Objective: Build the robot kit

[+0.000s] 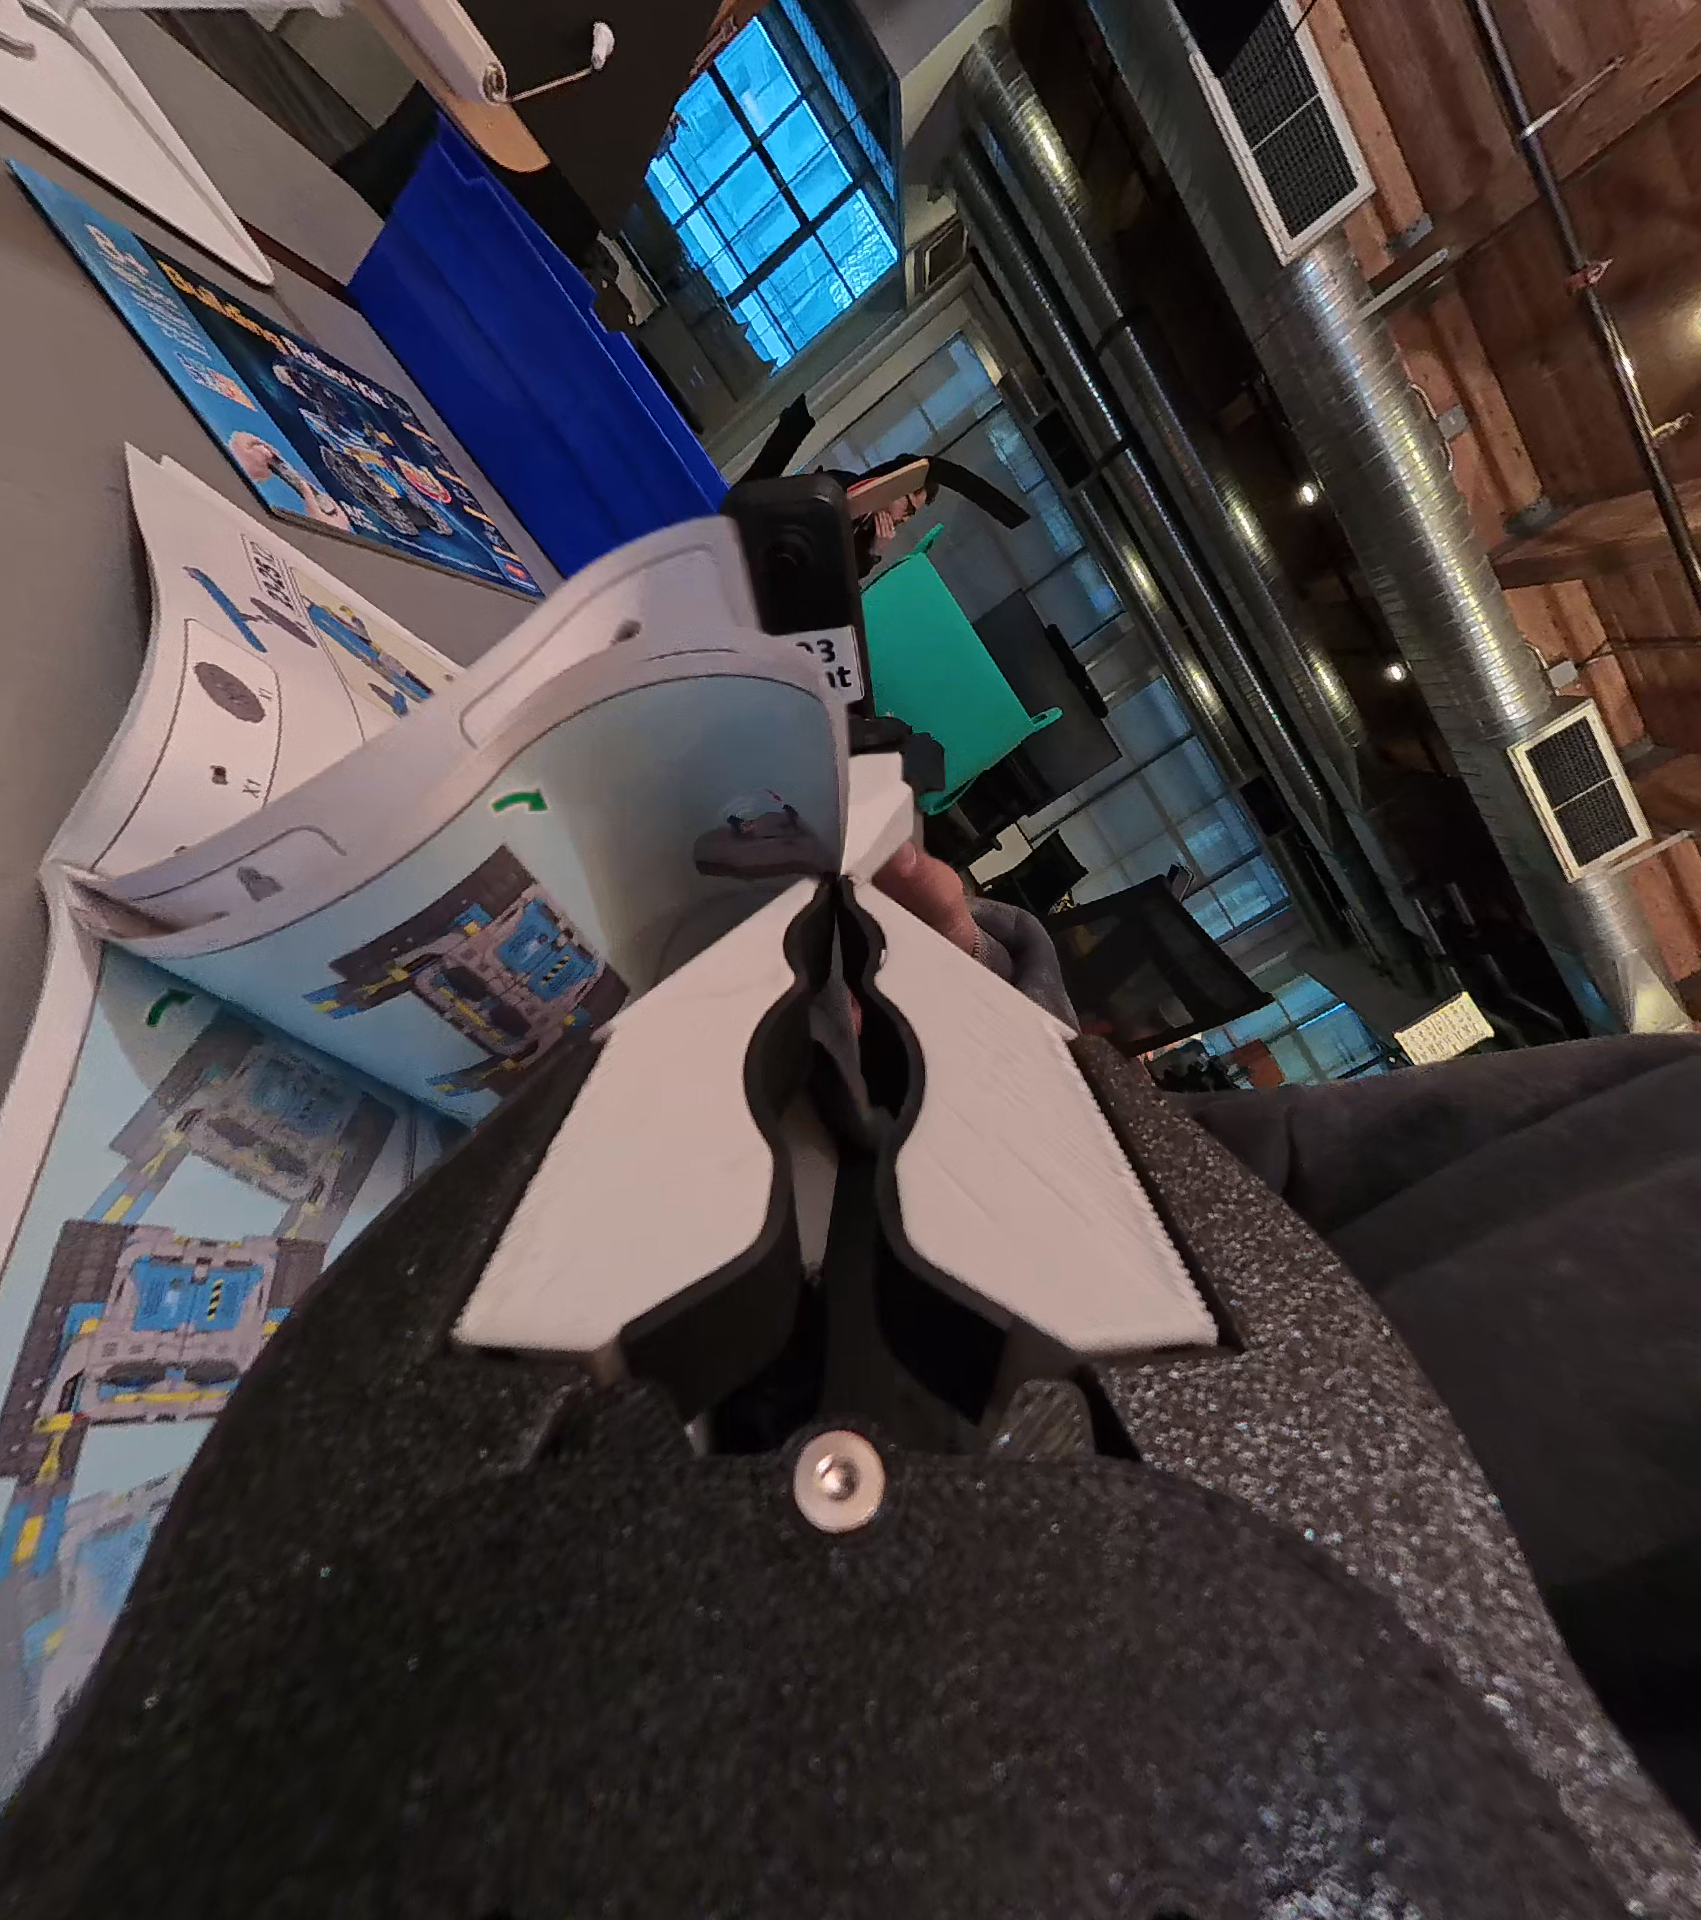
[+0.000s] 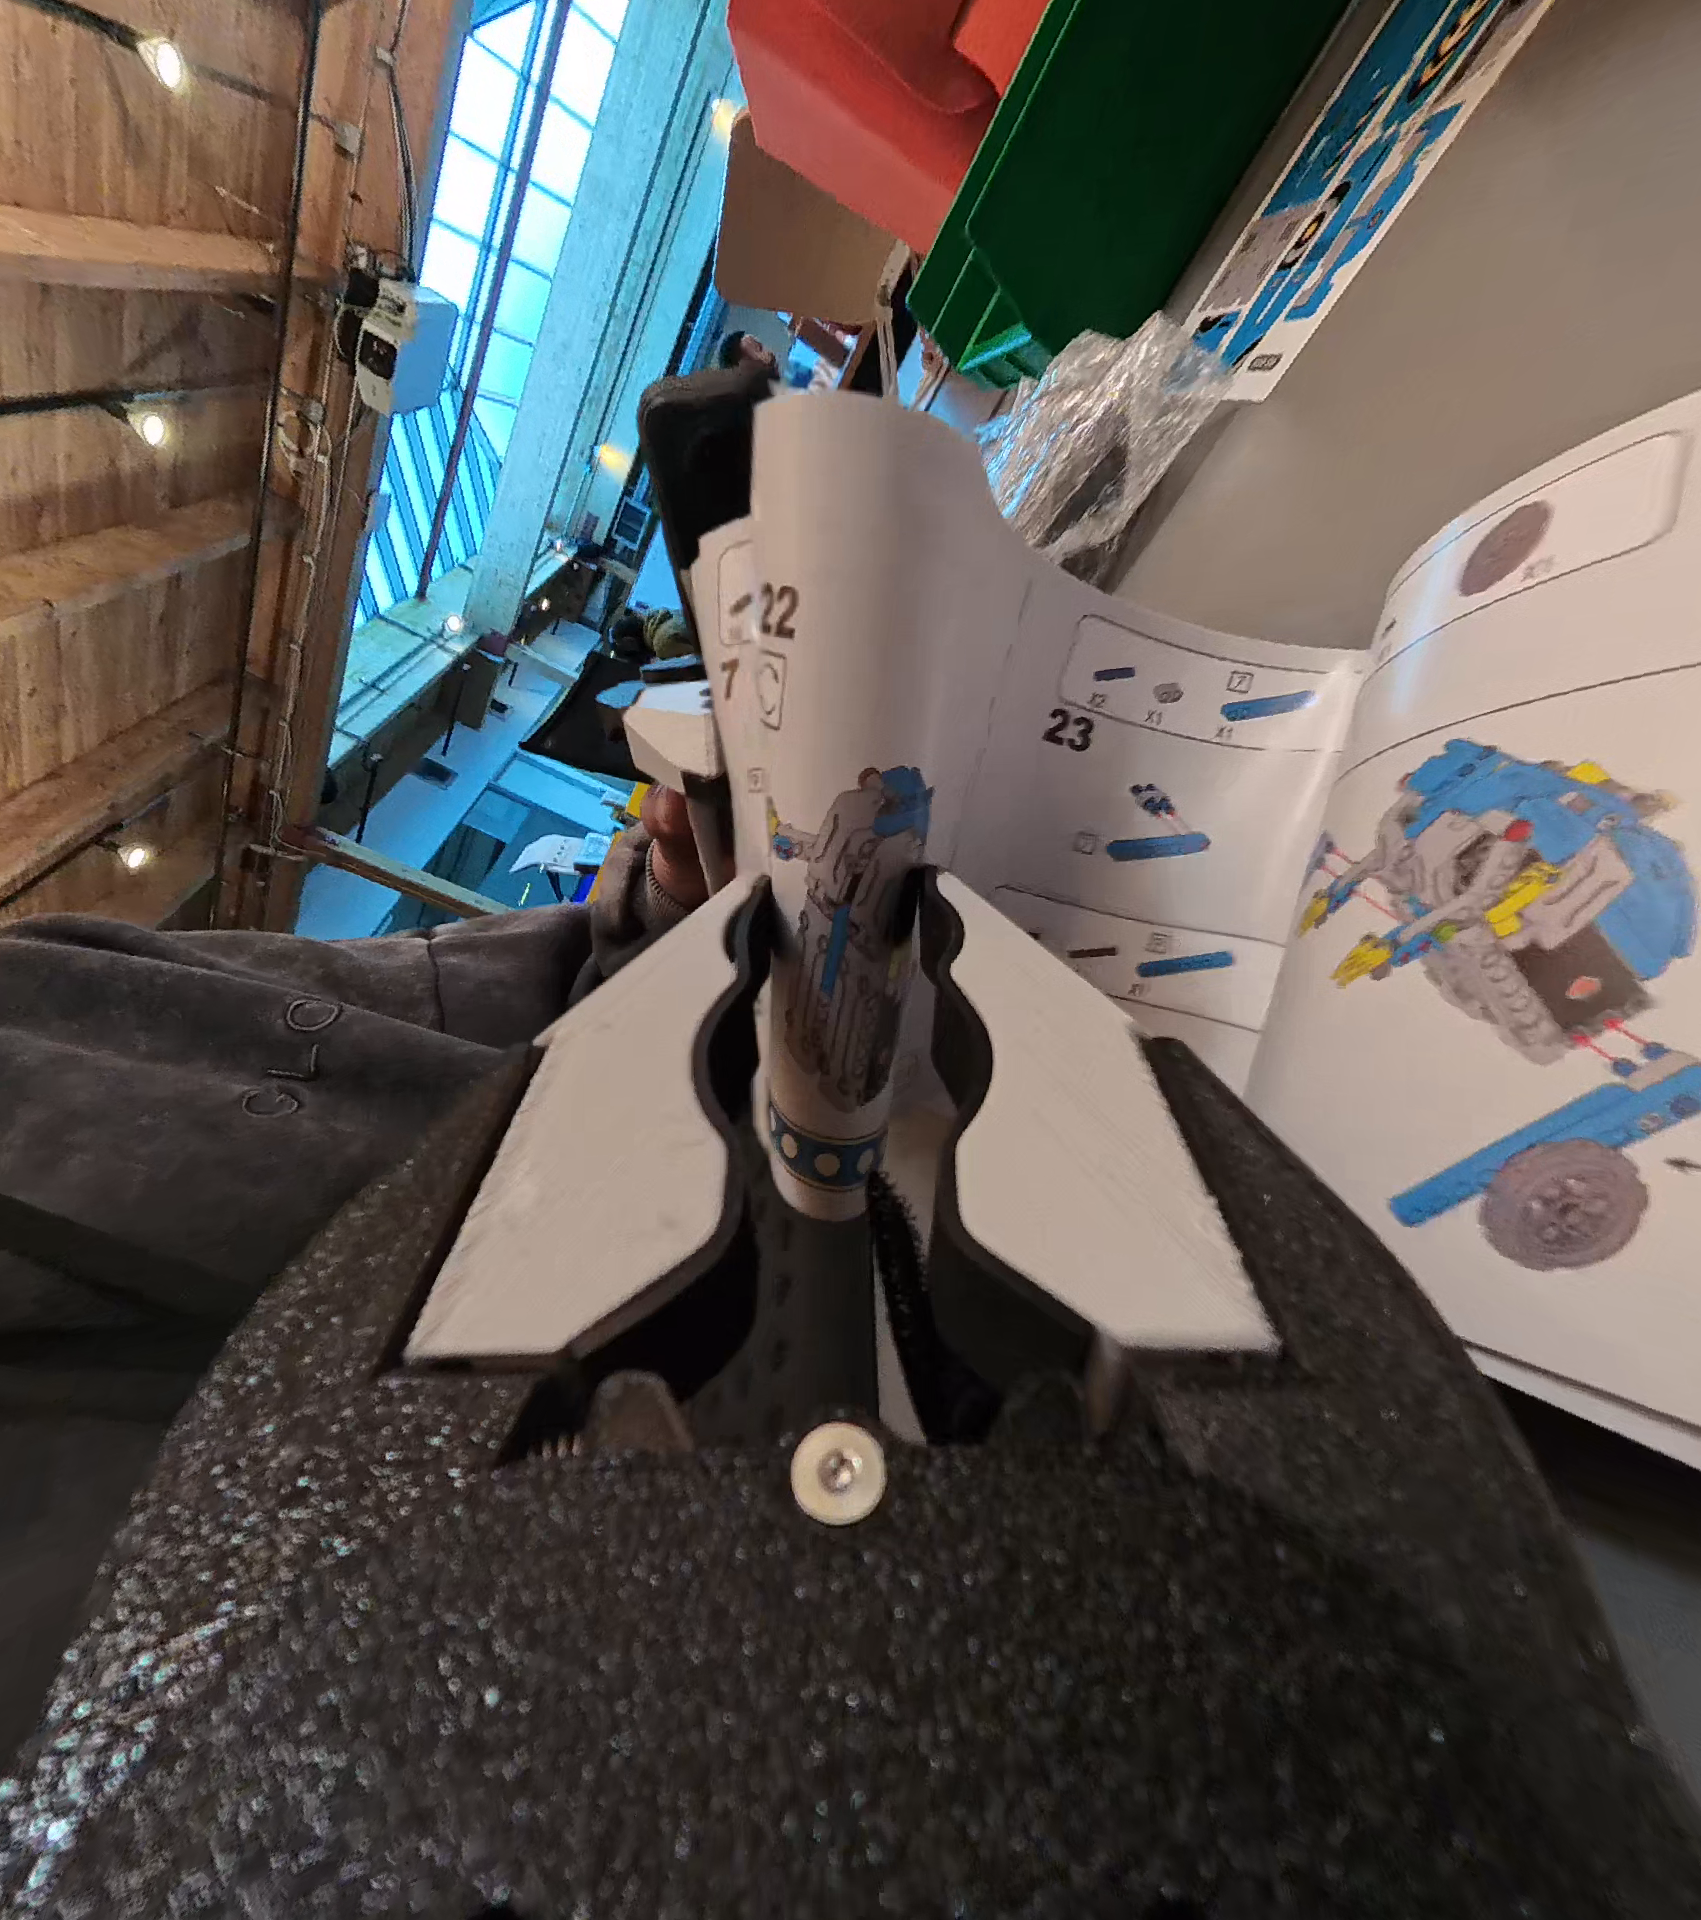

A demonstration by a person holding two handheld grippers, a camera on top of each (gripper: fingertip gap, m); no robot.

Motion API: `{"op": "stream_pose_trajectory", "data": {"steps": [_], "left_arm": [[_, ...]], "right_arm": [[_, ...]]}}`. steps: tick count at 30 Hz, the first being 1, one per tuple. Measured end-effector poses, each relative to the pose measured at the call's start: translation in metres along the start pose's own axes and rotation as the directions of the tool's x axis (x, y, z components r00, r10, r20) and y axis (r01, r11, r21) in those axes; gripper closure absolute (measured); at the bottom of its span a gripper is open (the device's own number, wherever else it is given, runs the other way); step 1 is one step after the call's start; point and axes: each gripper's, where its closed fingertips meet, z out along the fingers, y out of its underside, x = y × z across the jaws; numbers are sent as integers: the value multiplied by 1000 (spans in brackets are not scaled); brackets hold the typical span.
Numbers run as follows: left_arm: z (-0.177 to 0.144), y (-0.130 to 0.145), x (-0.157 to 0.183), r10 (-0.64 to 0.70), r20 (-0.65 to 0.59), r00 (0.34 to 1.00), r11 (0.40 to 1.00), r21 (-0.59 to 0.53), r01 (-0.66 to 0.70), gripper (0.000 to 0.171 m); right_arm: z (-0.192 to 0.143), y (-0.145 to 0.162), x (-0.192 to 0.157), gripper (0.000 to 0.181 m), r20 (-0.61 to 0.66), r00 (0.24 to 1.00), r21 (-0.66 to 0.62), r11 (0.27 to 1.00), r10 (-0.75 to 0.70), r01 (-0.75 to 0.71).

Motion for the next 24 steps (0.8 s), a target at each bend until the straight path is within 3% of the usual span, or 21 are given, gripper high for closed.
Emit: {"op": "stream_pose_trajectory", "data": {"steps": [7, 14, 21, 24], "left_arm": [[-25, 2, -11, -79, 52, 996, 997, 12, 78, 171], [-60, 24, -3, -95, 100, 990, 994, -46, 100, 171], [-70, 24, -1, -92, 108, 990, 995, -32, 96, 171], [-65, 19, 0, -90, 90, 992, 995, -22, 93, 171]], "right_arm": [[-22, -17, 5, 152, -4, 999, 97, 995, 32, -32], [-29, -21, 9, 153, 5, 998, 119, 991, 62, -62], [-33, -25, 11, 153, -9, 998, 141, 988, 63, -61], [-45, -37, 15, 145, -81, 996, 205, 979, 26, -9]]}}
